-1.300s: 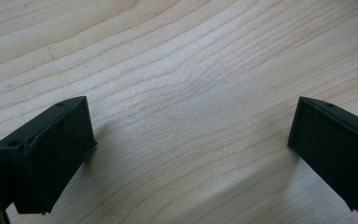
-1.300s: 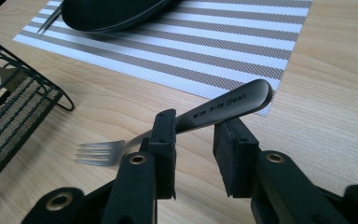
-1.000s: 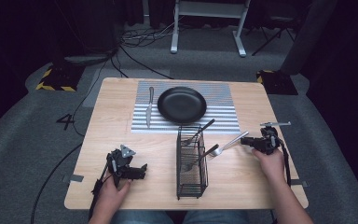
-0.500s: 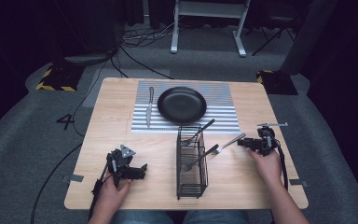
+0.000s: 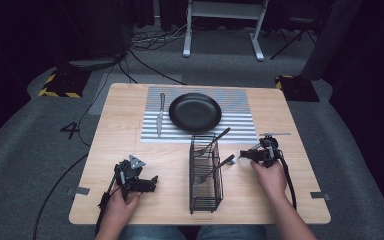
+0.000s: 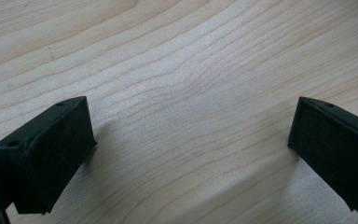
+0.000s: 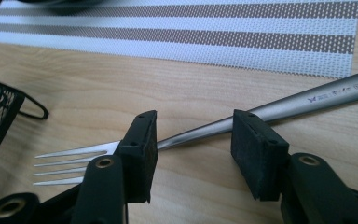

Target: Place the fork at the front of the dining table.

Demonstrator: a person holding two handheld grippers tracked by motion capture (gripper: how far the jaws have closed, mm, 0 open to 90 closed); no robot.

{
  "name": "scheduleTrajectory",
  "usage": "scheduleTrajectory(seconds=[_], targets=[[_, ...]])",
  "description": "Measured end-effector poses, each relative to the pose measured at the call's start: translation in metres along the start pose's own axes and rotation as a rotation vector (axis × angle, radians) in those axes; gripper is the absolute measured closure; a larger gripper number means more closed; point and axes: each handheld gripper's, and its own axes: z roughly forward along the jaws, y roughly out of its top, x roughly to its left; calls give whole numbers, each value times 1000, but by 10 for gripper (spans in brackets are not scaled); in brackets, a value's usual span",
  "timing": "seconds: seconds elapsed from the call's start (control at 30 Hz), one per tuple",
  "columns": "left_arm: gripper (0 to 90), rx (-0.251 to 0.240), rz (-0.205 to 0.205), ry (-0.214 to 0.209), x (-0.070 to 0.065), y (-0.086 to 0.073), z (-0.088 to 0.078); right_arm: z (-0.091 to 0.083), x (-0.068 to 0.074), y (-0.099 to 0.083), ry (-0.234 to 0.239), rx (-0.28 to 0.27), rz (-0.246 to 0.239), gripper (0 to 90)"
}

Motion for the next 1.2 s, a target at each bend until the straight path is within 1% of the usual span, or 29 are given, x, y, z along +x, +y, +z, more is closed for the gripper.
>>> scheduleTrajectory(seconds=[0.07, 0.1, 0.13, 0.2, 0.23, 0.3, 0.33, 0.4, 0.43, 0.5, 0.57, 0.63, 0.67, 0.7, 0.73, 0.77, 0.8, 0.87, 0.9, 0.93, 1.0, 1.03, 1.07, 1.1, 1.13, 1.17, 1.2], targets=[[3, -1, -1, -2, 0, 0, 0, 3, 3, 2, -11, -12, 17, 505], [2, 0, 0, 0, 0, 0, 0, 6, 6, 3, -39, -23, 3, 501], [2, 0, 0, 0, 0, 0, 0, 6, 6, 3, -39, -23, 3, 501], [2, 0, 0, 0, 0, 0, 0, 9, 12, 4, -92, -31, -33, 500], [3, 0, 0, 0, 0, 0, 0, 9, 13, 4, -98, -28, -33, 506], [3, 0, 0, 0, 0, 0, 0, 8, 14, 4, -93, -25, -37, 524], [2, 0, 0, 0, 0, 0, 0, 7, 15, 4, -82, -38, -50, 525], [2, 0, 0, 0, 0, 0, 0, 2, 19, 6, -58, -83, -86, 522], [2, 0, 0, -1, 0, 0, 0, 0, 21, 8, -55, -94, -103, 520], [3, 0, 0, 0, 0, 0, 0, 1, 26, 14, -43, -93, -114, 514], [2, 0, 0, 0, 0, 0, 0, 5, 30, 21, -23, -85, -114, 512], [3, 0, 0, 0, 0, 0, 0, 11, 33, 27, -12, -68, -106, 517], [3, 0, 0, 0, 0, 0, 0, 11, 33, 27, -12, -68, -106, 517], [3, 0, 0, 0, 0, 0, 0, 15, 33, 28, -6, -58, -106, 520], [3, 0, 0, 0, 0, 0, 0, 23, 34, 29, 1, -39, -101, 528], [2, 0, 0, 0, 0, 0, 0, 26, 35, 28, 2, -26, -102, 530], [3, 0, 0, 0, 0, 0, 0, 26, 35, 28, 2, -26, -102, 530], [2, 0, 0, 0, 0, 0, 0, 30, 36, 26, 15, 9, -109, 538], [3, 0, 0, 0, 0, 0, 0, 31, 37, 25, 22, 35, -112, 541], [3, 0, 0, 0, 0, 0, 0, 30, 37, 24, 42, 71, -113, 541], [3, 0, 0, -1, 0, 0, 0, 27, 38, 21, 59, 106, -127, 543], [3, 0, 0, -1, 0, 0, 0, 27, 38, 21, 59, 106, -127, 543], [3, 0, -1, -1, 0, 0, 0, 22, 39, 17, 65, 131, -156, 544], [3, 0, -1, -1, 0, 0, 0, 19, 39, 13, 65, 144, -162, 545], [3, 0, 0, 0, 0, 0, 0, 19, 39, 13, 65, 144, -162, 545], [3, 0, 0, 0, 0, 0, 0, 11, 37, 6, 68, 163, -168, 544], [3, 0, 0, 0, 0, 0, 0, 6, 34, 2, 70, 164, -168, 544]])
